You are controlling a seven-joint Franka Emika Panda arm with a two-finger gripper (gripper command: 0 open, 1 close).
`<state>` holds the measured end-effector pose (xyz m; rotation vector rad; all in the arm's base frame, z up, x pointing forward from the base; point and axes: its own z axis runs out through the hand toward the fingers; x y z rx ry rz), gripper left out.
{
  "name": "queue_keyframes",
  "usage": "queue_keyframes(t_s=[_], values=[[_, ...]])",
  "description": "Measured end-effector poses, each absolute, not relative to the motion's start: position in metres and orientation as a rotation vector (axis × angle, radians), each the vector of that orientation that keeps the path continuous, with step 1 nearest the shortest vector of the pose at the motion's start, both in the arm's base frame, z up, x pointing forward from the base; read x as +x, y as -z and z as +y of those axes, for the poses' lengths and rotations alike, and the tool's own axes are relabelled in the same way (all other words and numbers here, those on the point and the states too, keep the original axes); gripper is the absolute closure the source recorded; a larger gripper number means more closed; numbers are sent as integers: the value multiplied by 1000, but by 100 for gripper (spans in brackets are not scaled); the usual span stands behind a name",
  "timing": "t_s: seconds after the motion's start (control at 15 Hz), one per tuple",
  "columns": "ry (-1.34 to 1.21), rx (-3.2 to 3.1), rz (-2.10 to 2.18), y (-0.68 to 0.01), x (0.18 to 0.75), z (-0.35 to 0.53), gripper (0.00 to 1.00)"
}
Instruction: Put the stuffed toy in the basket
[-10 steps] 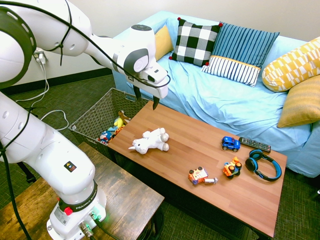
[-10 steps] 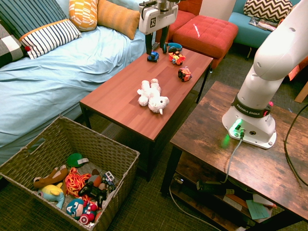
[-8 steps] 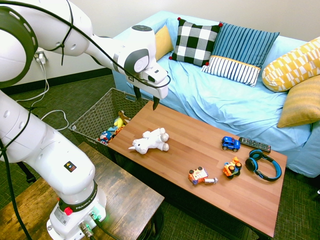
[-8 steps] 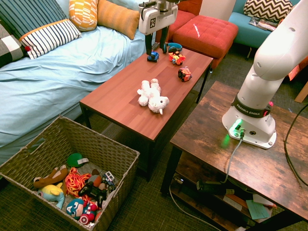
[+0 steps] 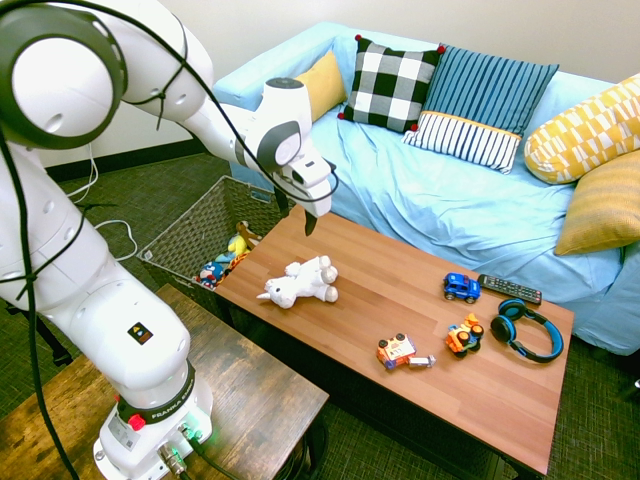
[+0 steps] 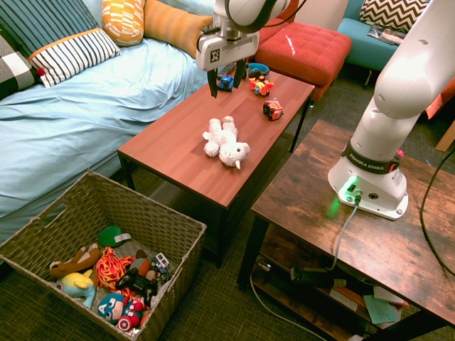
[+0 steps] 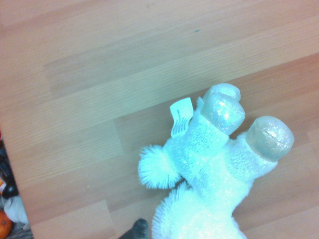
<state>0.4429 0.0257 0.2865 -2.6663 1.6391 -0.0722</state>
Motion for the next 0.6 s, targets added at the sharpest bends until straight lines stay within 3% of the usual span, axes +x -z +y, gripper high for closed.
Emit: queue_keyframes(t_s=[0.2,0.6], values=[[22,-2621,1721,-233,440,22,0],[50,-2624,1728,-192,428,29,0]])
